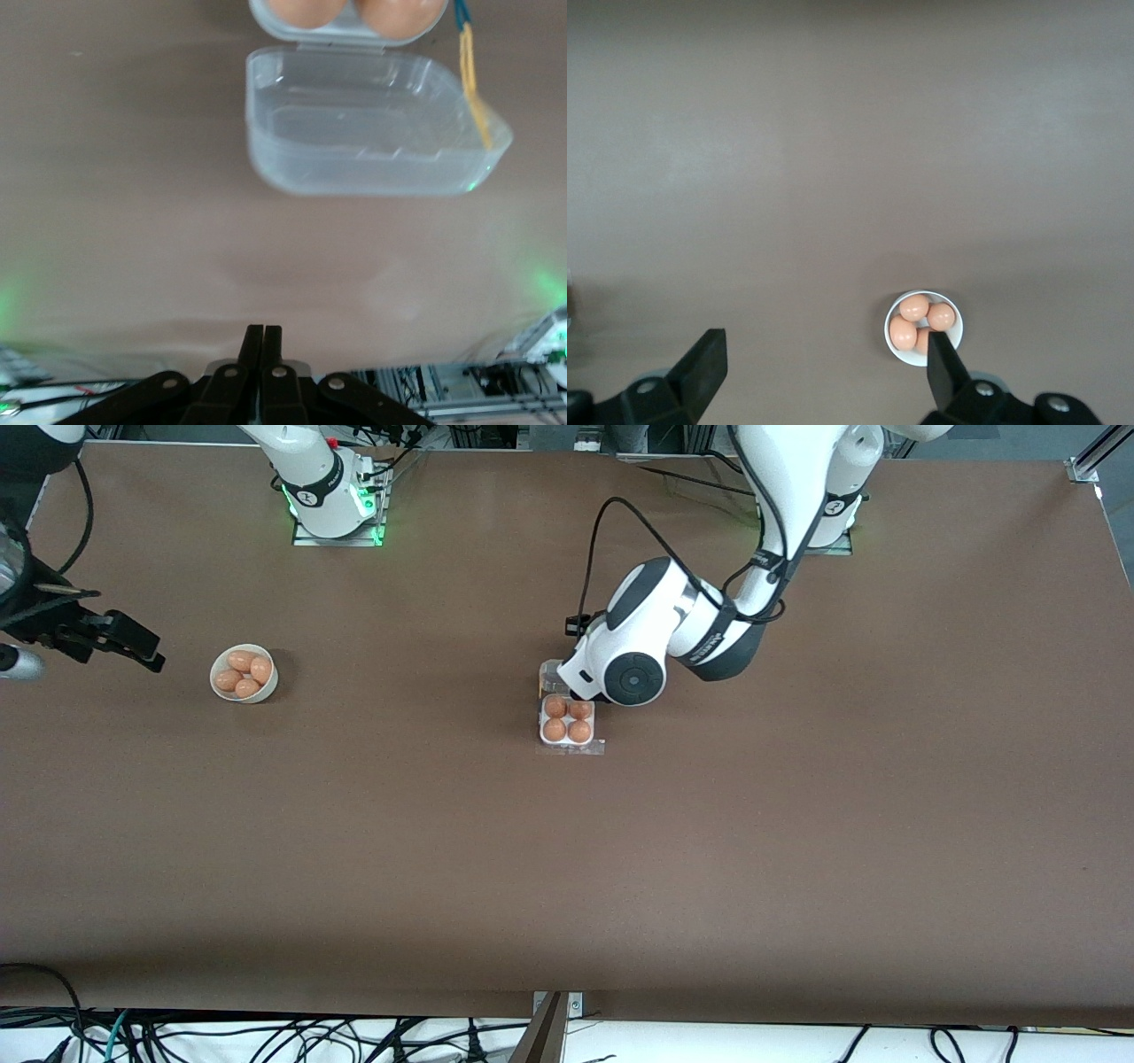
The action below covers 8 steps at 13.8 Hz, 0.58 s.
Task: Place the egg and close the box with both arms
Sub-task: 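Fold the clear lid shut with the left gripper while the right gripper returns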
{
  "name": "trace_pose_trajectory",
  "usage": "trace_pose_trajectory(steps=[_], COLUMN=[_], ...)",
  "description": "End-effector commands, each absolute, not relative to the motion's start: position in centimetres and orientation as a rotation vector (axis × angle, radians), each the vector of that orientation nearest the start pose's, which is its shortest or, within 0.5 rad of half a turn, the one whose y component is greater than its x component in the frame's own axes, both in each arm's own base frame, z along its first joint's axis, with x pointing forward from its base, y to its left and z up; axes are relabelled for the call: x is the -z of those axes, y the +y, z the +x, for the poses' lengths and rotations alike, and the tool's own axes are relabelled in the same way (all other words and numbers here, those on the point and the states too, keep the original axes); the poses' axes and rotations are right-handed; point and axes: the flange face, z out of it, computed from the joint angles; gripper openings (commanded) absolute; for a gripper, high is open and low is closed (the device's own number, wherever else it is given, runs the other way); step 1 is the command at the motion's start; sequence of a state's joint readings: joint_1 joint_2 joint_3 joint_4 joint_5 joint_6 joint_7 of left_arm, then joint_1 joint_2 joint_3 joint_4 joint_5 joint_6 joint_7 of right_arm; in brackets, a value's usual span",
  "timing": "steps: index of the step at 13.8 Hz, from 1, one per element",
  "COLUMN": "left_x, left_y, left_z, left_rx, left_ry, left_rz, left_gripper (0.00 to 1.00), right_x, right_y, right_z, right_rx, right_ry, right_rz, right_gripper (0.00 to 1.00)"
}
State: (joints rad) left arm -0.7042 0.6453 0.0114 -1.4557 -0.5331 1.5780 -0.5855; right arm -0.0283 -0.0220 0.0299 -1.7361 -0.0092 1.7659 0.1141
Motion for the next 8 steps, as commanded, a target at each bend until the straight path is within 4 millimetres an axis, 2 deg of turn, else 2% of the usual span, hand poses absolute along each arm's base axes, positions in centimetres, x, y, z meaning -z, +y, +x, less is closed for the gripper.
trace_pose_trajectory(steps=[1, 2, 8], left_x=[-28.3, -28.1, -25.5], left_y=[-48.5, -49.2, -49.6], left_z=[47.2, 47.0, 47.4], left_rx=[-1.078, -1.047, -0.992], left_ry=[-0.12, -0.133, -0.195], left_rz=[-3.076, -3.087, -3.101], left_gripper=[0.06, 0.06, 0.05], right_x=[-57.7, -57.7, -57.6], right_y=[0.1, 0.4, 0.7], right_z=[55.8, 55.8, 55.7], right_rx=[0.105, 0.105, 0.091], right_ry=[0.16, 0.151, 0.149], right_rz=[-3.147, -3.148, -3.149], right_gripper=[1.0, 1.0, 1.0])
